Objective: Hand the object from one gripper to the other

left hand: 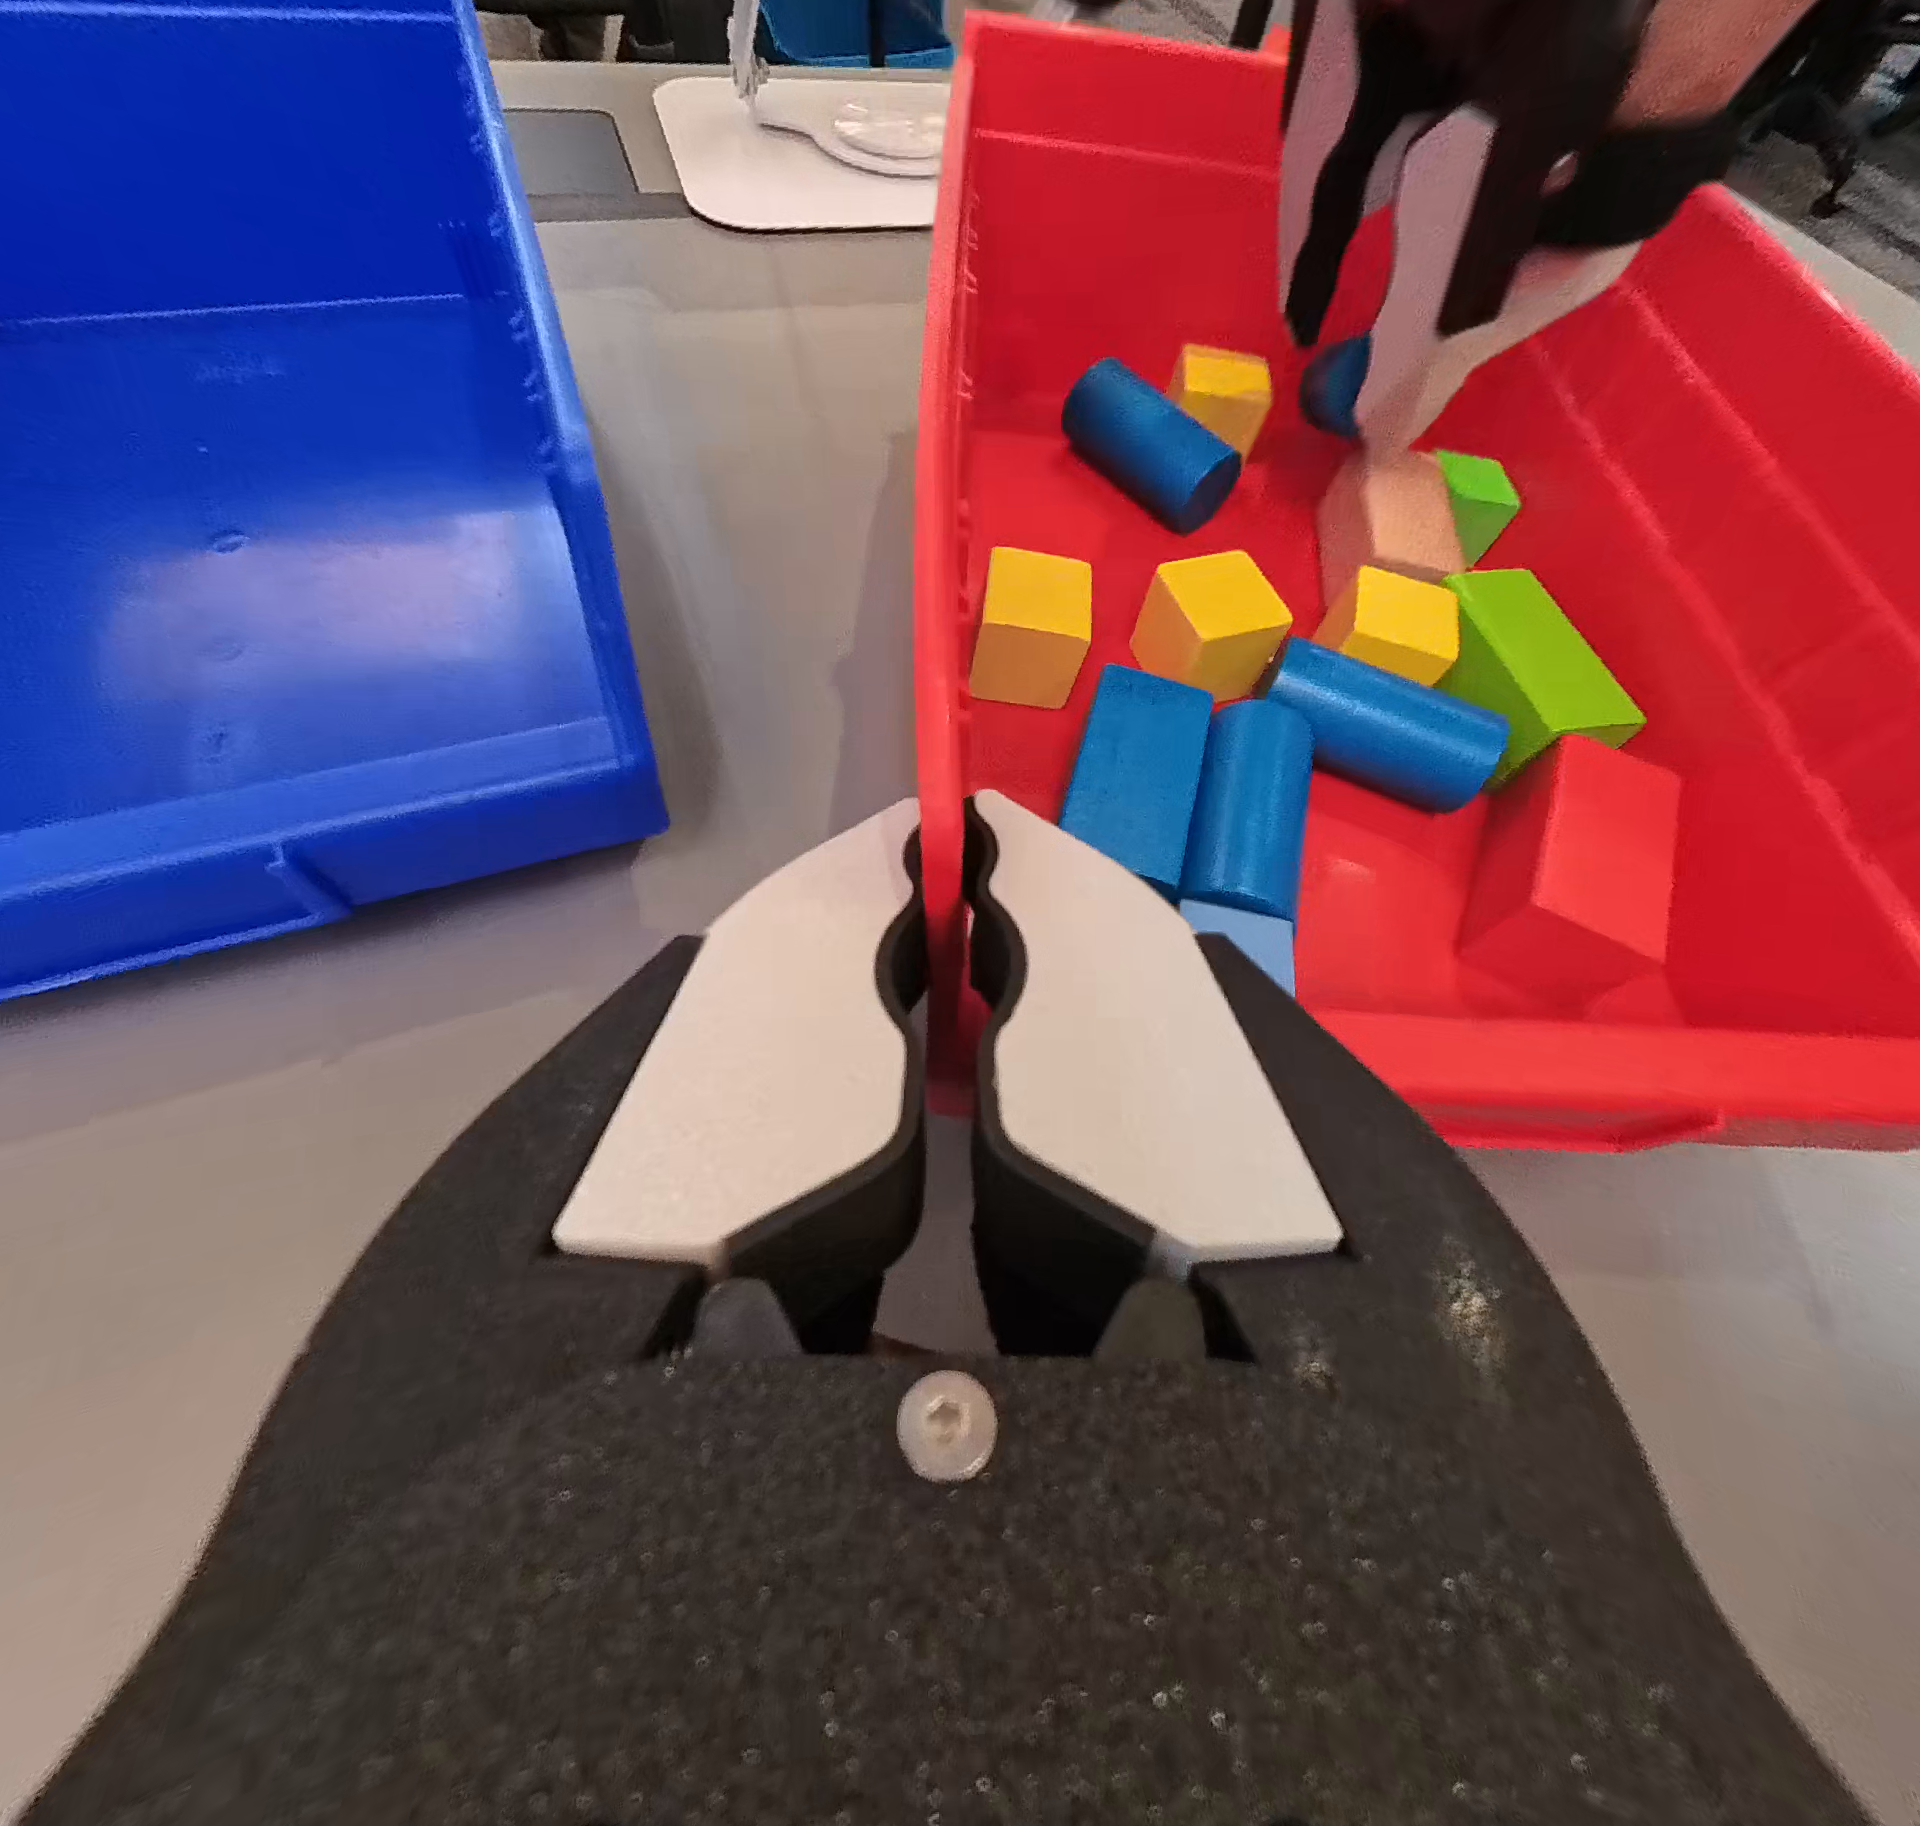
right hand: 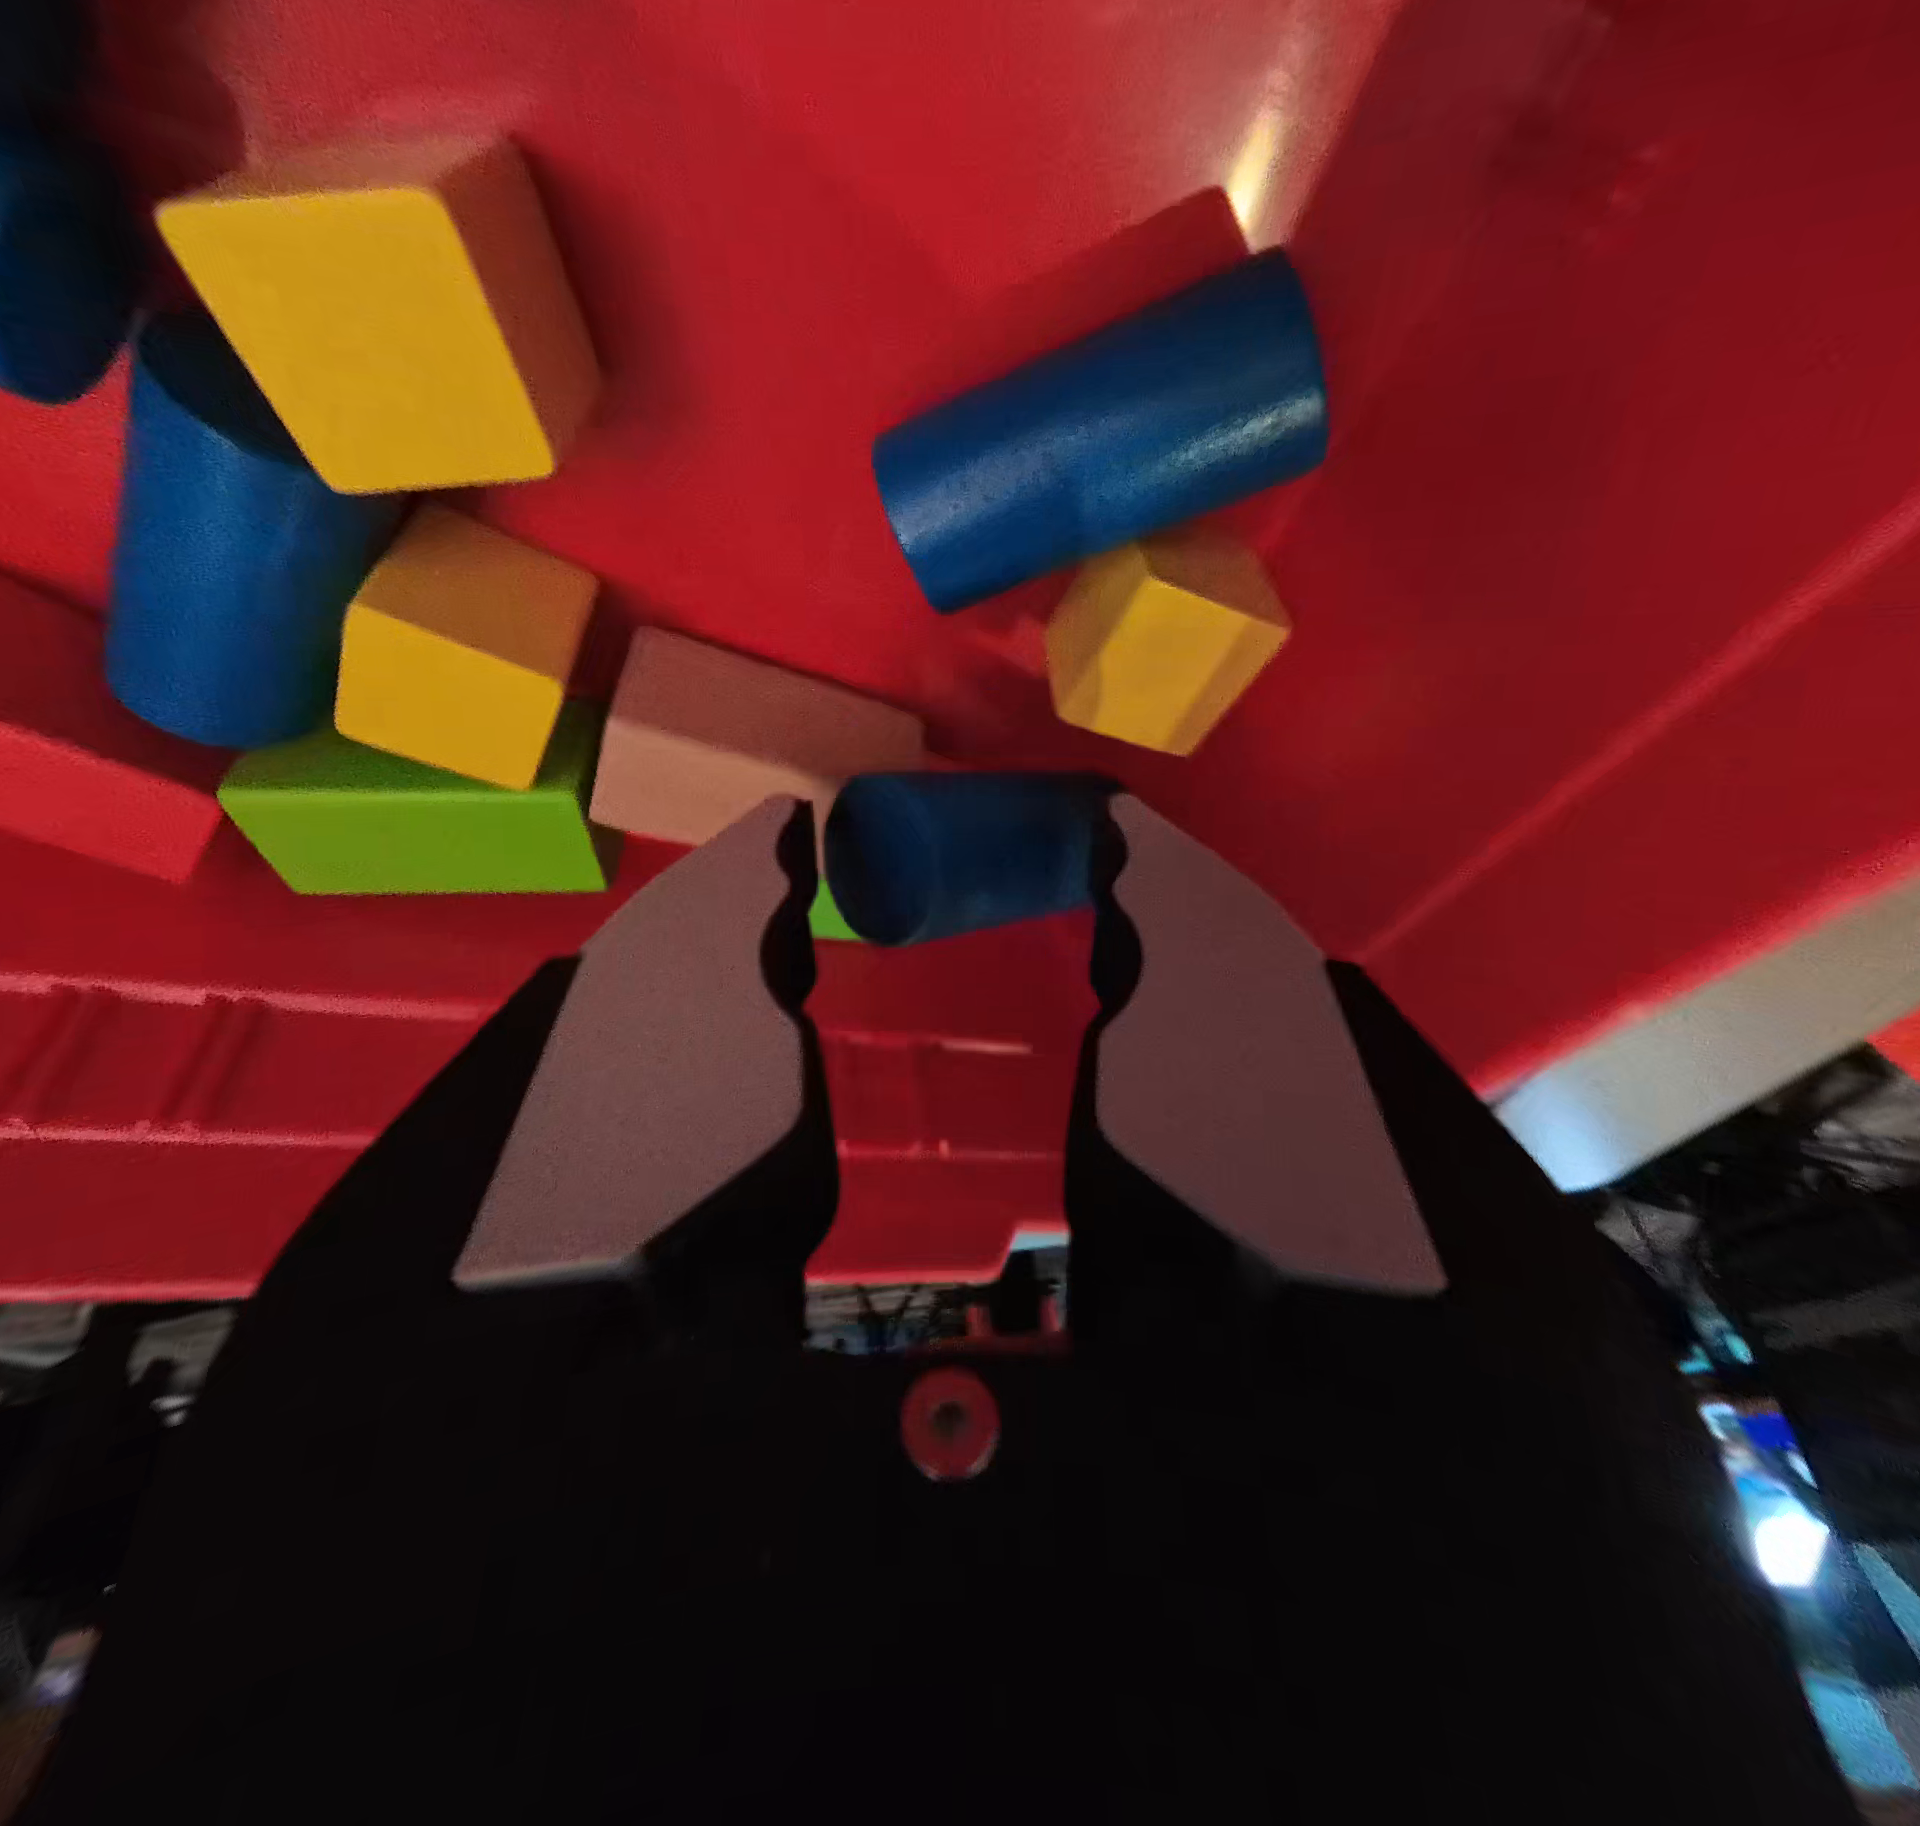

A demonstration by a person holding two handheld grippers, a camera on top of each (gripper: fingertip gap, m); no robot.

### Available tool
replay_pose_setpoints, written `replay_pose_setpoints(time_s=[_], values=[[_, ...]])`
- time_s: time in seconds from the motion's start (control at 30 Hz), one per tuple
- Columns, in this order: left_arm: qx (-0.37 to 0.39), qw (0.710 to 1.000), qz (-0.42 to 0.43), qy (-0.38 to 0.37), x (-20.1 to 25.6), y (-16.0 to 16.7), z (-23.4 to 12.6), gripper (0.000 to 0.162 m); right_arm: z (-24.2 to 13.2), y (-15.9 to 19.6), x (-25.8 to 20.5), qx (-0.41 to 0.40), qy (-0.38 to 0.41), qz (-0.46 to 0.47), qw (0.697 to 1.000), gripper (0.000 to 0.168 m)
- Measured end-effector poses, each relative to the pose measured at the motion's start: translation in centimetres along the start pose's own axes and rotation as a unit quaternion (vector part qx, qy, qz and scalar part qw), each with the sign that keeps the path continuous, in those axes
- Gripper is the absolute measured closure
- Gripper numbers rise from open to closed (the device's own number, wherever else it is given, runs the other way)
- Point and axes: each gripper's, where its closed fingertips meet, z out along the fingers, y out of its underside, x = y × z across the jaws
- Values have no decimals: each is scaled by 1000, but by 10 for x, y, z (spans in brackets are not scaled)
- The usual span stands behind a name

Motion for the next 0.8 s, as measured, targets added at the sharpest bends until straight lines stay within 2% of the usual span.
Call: replay_pose_setpoints(time_s=[0.07,0.1,0.17,0.27,0.3,0.33,0.43,0.57,0.6,0.63,0.67,0.73,0.8], values=[[1,1000,-1,-6,1,0,0,159,-21,-4,-4,38,39,-19,998,121],[1,1000,0,-8,1,0,0,160,-31,-12,-17,69,24,-28,997,125],[1,1000,1,-9,1,0,0,160,-45,-35,-58,141,-43,-60,987,130],[1,1000,2,-9,1,0,0,160,-56,-74,-132,259,-146,-142,944,139],[1,1000,2,-8,2,0,0,160,-53,-86,-146,289,-148,-164,932,136],[2,1000,2,-7,2,0,0,160,-47,-96,-151,309,-123,-179,926,126],[2,1000,6,-4,2,0,0,160,-36,-111,-146,349,-32,-214,912,131],[2,1000,9,-4,2,0,0,160,-23,-91,-102,303,32,-221,927,132],[3,1000,11,-2,3,0,1,160,-16,-79,-80,266,55,-206,940,129],[5,1000,17,1,5,0,2,159,-15,-69,-62,252,65,-186,947,111],[5,1000,23,-3,6,0,2,160,-19,-62,-51,250,54,-157,954,103],[4,1000,27,-9,7,0,2,160,-36,-52,-36,250,34,-104,962,120],[4,1000,21,-4,6,0,2,159,-55,-57,-33,270,63,-104,955,122]])
